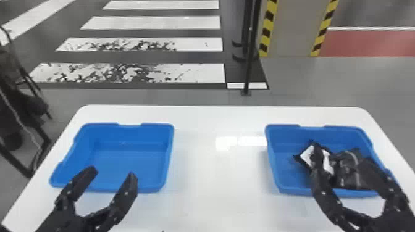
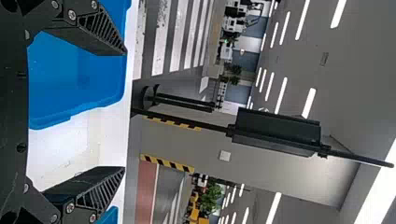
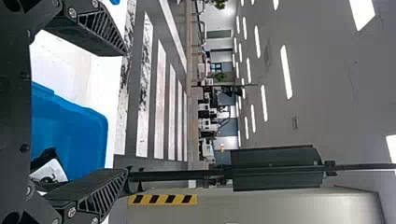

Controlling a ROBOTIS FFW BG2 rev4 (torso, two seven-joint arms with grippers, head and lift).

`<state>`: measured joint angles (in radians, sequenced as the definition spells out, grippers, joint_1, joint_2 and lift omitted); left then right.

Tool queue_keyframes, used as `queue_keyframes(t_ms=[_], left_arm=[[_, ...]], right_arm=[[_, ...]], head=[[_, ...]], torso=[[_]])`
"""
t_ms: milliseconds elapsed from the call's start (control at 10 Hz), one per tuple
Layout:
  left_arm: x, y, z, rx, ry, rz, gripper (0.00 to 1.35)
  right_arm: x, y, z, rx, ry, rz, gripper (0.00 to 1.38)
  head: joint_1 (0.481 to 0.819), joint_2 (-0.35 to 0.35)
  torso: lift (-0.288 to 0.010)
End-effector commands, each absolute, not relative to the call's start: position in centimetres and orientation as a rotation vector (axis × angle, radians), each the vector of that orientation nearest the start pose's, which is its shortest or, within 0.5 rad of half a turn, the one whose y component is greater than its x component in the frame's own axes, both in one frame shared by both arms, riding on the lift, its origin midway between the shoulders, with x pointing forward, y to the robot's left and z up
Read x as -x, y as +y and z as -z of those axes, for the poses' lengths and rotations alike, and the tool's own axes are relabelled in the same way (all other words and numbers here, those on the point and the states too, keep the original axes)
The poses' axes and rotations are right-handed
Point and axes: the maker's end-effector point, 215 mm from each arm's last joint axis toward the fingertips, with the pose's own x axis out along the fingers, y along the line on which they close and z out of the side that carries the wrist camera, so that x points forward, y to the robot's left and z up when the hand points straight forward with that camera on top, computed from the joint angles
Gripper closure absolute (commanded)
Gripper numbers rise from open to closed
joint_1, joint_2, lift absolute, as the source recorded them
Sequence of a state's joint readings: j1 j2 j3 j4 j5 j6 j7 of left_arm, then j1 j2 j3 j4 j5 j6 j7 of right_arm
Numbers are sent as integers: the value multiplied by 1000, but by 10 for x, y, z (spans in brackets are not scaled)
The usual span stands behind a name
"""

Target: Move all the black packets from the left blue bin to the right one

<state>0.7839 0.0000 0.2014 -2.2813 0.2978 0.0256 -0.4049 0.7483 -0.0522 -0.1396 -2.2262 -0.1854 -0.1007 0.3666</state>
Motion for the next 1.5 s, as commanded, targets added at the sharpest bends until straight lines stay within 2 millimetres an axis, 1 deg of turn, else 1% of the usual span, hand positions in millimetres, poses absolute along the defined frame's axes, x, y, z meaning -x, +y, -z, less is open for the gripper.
queue_keyframes(t_ms=[0,1000,1100,1200,1400], left_arm=[[-358,239,310,175,45,249,174],[-358,238,312,181,53,249,174],[-358,239,315,182,60,247,174],[-358,244,314,179,59,240,174],[-358,244,314,175,60,240,174]], right_arm=[[-369,-222,300,-51,-30,-282,140],[-368,-223,304,-67,-23,-280,140],[-369,-223,303,-66,-26,-280,140],[-369,-223,303,-66,-26,-280,140],[-369,-223,303,-66,-26,-280,140]], head=[[695,28],[695,25],[695,25],[695,25],[695,33]], torso=[[-140],[-140],[-140],[-140],[-140]])
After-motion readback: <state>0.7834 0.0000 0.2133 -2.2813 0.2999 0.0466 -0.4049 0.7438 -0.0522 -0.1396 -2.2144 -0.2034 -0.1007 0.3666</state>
